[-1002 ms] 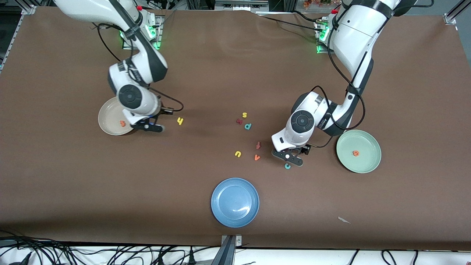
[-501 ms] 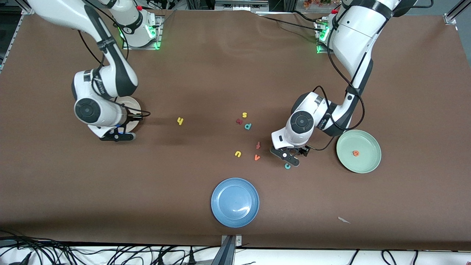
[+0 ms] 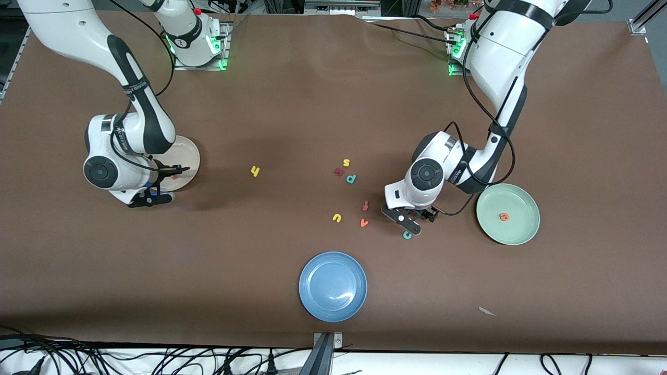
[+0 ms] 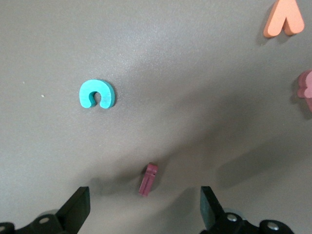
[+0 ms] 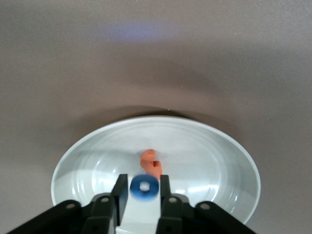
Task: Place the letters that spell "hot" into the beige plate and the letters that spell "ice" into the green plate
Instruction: 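Release the blue o on the beige plate and reach the yellow h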
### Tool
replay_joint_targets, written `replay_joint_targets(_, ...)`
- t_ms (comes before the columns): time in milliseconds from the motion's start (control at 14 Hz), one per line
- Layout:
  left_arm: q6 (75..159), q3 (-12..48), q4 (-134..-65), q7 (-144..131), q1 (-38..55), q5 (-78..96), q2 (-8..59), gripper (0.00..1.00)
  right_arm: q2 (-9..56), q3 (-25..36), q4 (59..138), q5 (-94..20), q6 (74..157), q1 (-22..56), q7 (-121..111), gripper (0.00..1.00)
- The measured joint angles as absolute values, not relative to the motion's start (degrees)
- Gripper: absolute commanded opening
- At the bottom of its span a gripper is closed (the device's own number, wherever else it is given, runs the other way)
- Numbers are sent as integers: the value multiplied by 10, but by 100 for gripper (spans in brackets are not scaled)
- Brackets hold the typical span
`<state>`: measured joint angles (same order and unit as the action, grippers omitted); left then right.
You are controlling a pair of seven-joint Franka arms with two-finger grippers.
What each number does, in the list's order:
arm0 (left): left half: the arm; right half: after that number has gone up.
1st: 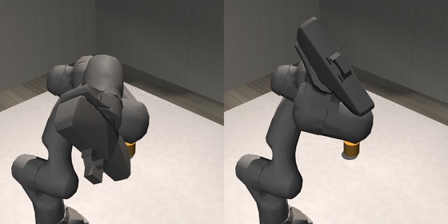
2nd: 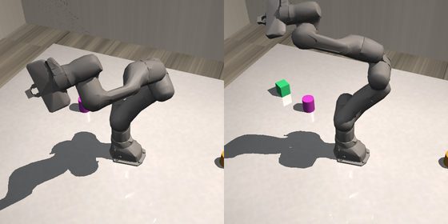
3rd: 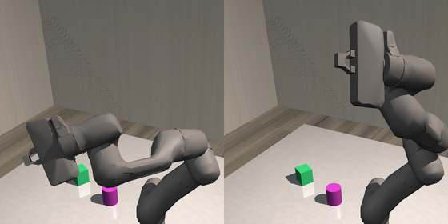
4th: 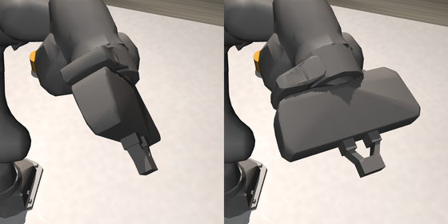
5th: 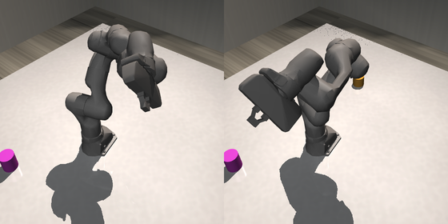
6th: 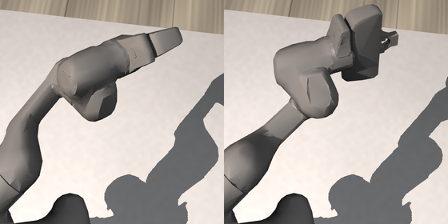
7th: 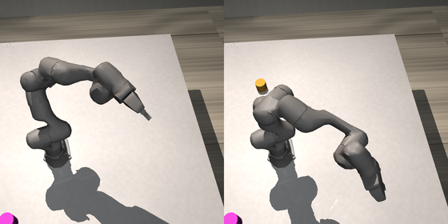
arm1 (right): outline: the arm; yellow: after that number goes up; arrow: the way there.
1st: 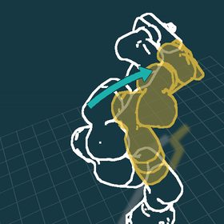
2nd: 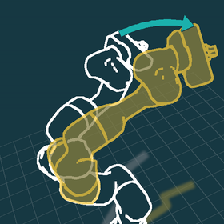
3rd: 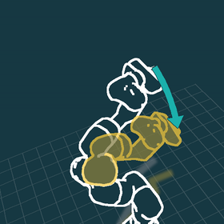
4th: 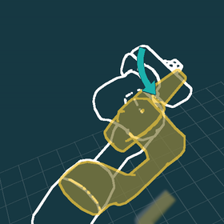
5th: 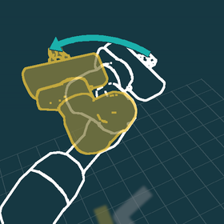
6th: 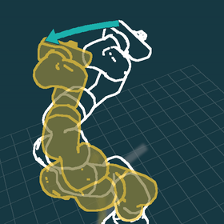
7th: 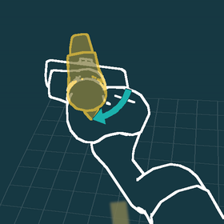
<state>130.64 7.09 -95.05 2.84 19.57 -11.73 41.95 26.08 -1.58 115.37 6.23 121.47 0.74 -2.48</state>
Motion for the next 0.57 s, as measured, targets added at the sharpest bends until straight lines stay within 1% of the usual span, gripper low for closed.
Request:
replay_joint_targets(215, 1306, 71, -951, 29, 196, -116, 423, 93, 246, -27, 1144, 60, 1215, 8, -12, 99)
replay_joint_targets(286, 1306, 71, -951, 29, 196, -115, 425, 87, 236, -39, 1142, 60, 1214, 8, 10, 99)
replay_joint_targets(358, 1306, 71, -951, 28, 196, -115, 426, 85, 225, -58, 1142, 59, 1213, 8, 41, 99)
replay_joint_targets(429, 1306, 71, -951, 28, 196, -115, 427, 77, 215, -81, 1142, 59, 1211, 9, 78, 99)
replay_joint_targets(572, 1306, 72, -951, 28, 196, -111, 427, 66, 203, -128, 1142, 59, 1211, 11, 162, 99)
